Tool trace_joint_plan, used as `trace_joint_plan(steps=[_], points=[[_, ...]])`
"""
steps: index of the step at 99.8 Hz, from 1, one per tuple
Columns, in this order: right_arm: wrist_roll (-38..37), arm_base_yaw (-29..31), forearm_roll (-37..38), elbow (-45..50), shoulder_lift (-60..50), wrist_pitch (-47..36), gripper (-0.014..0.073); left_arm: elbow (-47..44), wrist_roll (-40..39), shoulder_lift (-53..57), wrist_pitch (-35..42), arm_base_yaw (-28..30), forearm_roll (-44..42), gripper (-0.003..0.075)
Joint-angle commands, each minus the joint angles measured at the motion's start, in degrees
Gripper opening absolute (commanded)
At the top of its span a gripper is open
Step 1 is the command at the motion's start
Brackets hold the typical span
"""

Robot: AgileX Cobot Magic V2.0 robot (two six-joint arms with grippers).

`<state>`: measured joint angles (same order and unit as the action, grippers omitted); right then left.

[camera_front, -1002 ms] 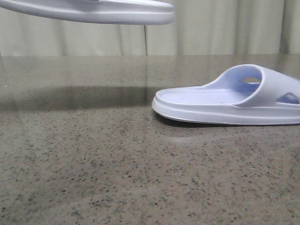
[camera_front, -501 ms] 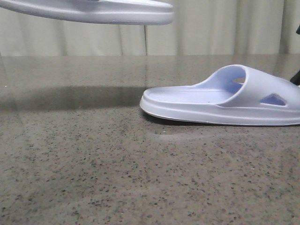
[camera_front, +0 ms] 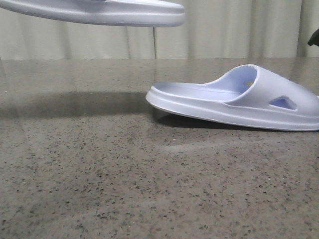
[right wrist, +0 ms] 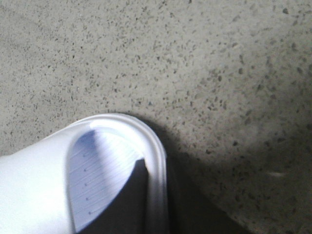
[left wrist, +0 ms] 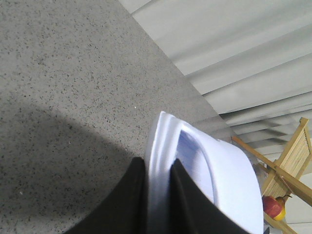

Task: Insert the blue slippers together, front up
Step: 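Grasp the heel of the other slipper with the right gripper, then lift the second slipper off the table with the right gripper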

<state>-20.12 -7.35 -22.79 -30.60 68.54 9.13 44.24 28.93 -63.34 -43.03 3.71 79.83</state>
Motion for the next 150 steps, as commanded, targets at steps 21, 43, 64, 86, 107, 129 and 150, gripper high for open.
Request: trace_joint_plan(steps=[21, 43, 64, 86, 107, 129, 150], points=[[0.5, -0.1, 0.3, -0.9, -2.3, -9.6, -0.0107, 1.6, 0.1, 1.2, -0.4, 0.1, 3.9, 0.0016], [0.5, -0.1, 0.3, -0.9, -9.6, -23.0, -0.0107, 1.6, 0.1, 1.2, -0.4, 0.1, 3.9, 0.0016], [0.5, -0.1, 0.3, -0.9, -15.6, -32.9, -0.0107, 1.6, 0.1, 1.2, -0.6, 0.1, 4.3, 0.0016], [-2.7, -0.1, 0.3, -1.0, -21.8, -30.6, -0.0107, 1.6, 0.1, 1.2, -0.6, 0.1, 4.3, 0.0016], [-5.2, -0.1, 0.3, -3.1, -25.5, -16.5, -0.0107, 1.6, 0.1, 1.2, -1.0, -0.3, 4.3, 0.0016], [-5.2, -0.1, 0.3, -6.4, -27.2, -7.6, -0.0107, 1.6, 0.1, 1.2, -2.2, -0.4, 4.3, 0.0016], [-5.2, -0.2, -0.1, -7.5, -27.3, -1.2, -0.0107, 1.6, 0.1, 1.2, -3.4, -0.9, 4.8, 0.0016]])
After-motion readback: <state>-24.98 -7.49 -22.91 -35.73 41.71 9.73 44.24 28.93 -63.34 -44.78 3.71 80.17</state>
